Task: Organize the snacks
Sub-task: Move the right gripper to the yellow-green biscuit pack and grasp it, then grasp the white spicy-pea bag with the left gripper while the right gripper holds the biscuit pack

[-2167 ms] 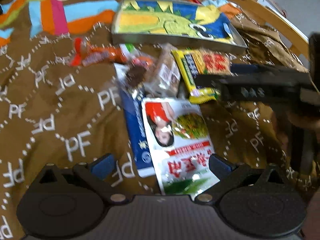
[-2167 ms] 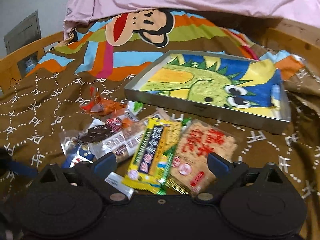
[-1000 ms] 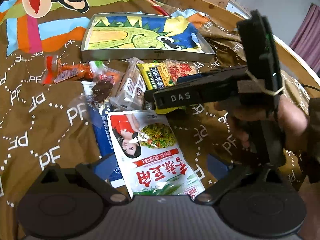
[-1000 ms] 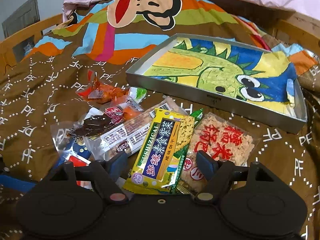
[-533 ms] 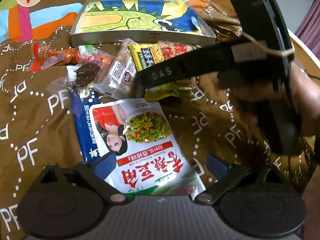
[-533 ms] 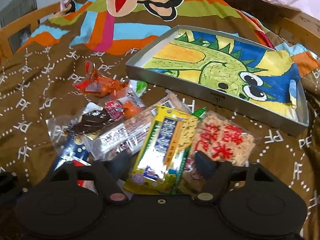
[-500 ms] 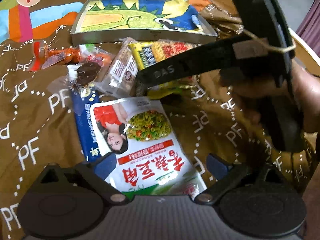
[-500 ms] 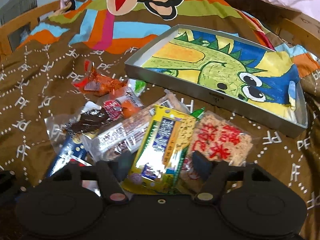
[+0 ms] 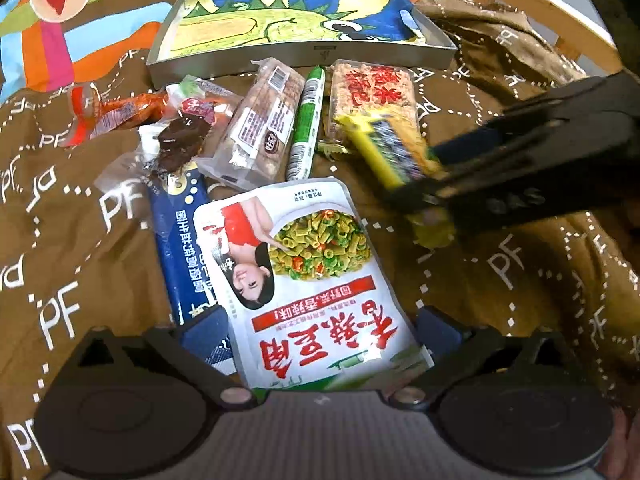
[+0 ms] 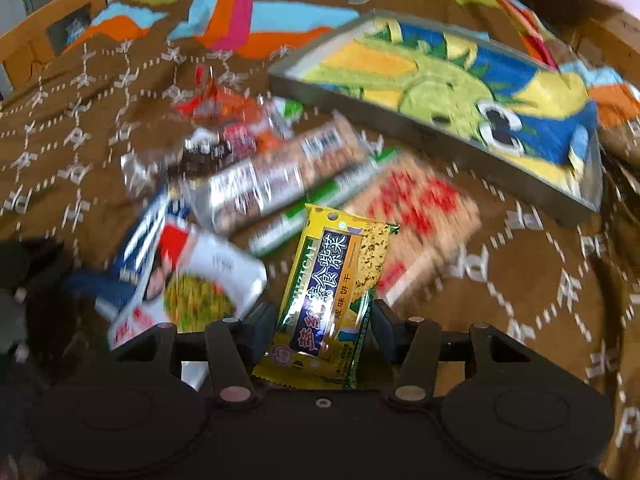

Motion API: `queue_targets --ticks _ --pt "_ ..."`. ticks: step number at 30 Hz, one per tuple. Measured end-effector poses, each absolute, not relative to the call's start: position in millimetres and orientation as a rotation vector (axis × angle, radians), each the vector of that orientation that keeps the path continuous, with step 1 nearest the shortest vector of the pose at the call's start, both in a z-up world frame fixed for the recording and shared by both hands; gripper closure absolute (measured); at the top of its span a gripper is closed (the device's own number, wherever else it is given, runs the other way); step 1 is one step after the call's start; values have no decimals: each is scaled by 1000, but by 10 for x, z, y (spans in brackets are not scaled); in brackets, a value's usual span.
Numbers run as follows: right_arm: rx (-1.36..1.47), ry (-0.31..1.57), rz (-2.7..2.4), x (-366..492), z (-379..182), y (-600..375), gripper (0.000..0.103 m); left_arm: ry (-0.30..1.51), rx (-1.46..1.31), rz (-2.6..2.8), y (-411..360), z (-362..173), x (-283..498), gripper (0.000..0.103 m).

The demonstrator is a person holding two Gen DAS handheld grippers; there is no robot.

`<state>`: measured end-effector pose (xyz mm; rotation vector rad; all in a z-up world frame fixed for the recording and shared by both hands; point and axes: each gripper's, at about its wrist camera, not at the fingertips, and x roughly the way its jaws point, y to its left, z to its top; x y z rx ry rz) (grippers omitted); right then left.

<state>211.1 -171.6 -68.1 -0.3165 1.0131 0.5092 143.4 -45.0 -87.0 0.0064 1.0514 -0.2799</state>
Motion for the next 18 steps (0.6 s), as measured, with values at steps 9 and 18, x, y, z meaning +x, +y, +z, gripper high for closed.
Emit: queue_targets --ticks 9,18 --pt "-227 1081 496 2123 -854 -1871 46 1053 23 -255 -484 -860 1396 9" --pt "-211 1064 438 2141 -897 -1782 54 1051 -102 -266 -329 -801 1362 24"
